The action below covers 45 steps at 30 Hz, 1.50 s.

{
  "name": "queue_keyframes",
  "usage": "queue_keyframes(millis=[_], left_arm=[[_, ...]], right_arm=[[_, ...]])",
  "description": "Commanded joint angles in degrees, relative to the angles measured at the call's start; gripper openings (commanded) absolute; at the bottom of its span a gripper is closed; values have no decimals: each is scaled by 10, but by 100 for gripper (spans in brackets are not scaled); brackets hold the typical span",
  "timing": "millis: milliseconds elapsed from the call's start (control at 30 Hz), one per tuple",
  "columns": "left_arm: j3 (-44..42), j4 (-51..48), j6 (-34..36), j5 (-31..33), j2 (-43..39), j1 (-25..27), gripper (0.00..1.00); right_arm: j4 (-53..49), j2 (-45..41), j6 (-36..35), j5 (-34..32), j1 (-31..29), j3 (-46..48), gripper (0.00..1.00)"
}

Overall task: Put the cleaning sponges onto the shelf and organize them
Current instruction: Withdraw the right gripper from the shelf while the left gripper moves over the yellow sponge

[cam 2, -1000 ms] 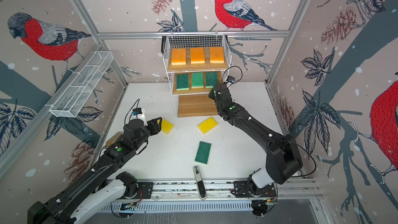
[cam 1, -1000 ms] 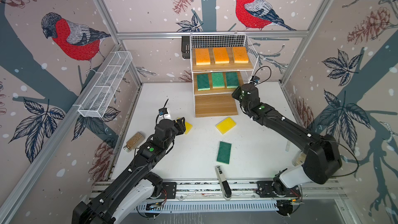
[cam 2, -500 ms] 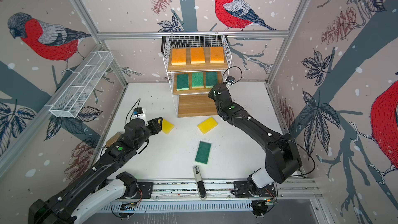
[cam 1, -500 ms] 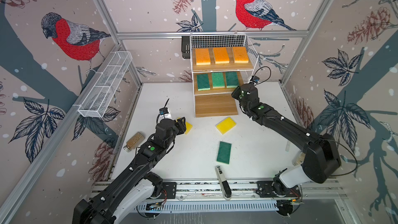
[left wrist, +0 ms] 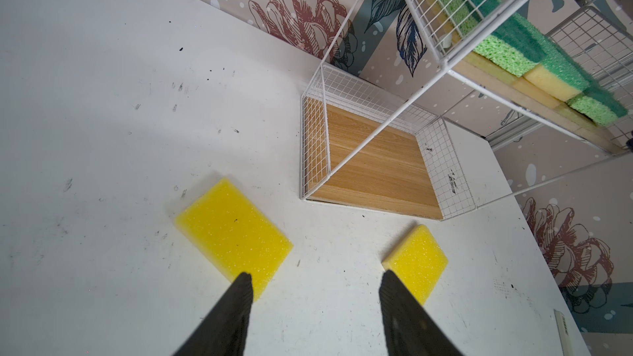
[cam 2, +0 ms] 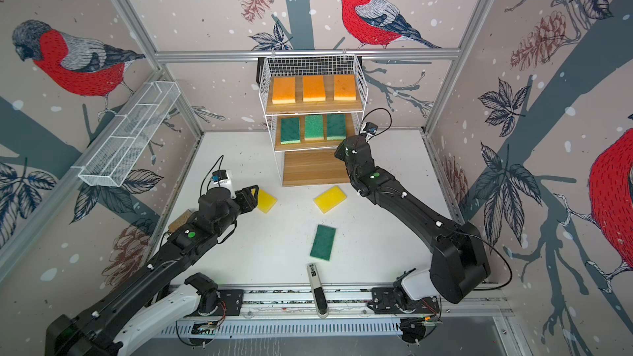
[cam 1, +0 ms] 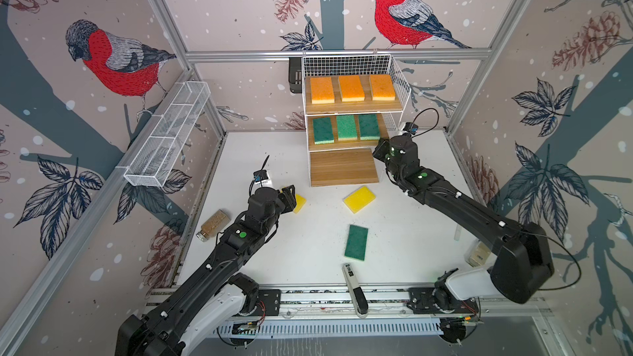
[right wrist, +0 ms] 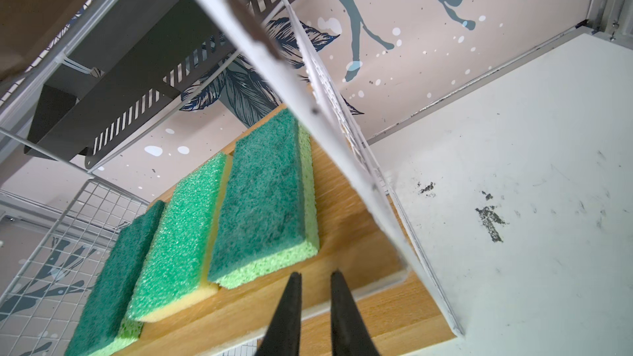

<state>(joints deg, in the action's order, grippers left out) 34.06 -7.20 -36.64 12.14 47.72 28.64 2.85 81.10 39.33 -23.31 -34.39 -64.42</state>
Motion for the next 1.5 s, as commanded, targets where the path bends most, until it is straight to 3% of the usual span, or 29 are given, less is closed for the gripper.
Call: queue_keyframes(millis=[0, 133, 467, 767, 933, 1200, 1467], left_arm=[[10, -16, 5, 17, 1, -1, 61], [16, -44, 3, 34, 9, 0, 72], [7, -77, -22, 52, 55, 0, 77], [-18, -74, -94, 78, 96, 1, 89], [-29, -61, -121, 83, 128, 6, 90], [-15, -34, -161, 117, 198, 56, 91], [31, -21, -195, 126, 307, 65, 92]], right_arm=[[-10, -16, 0, 5, -4, 6, 29], [-19, -44, -11, 22, -10, 23, 37], [-93, -135, -49, 43, -16, 84, 63], [-104, -249, -71, 42, -5, 187, 80], [-123, -289, -76, 56, 16, 218, 84], [-136, -302, -59, 96, 52, 264, 87], [-140, -307, -66, 119, 76, 271, 89]])
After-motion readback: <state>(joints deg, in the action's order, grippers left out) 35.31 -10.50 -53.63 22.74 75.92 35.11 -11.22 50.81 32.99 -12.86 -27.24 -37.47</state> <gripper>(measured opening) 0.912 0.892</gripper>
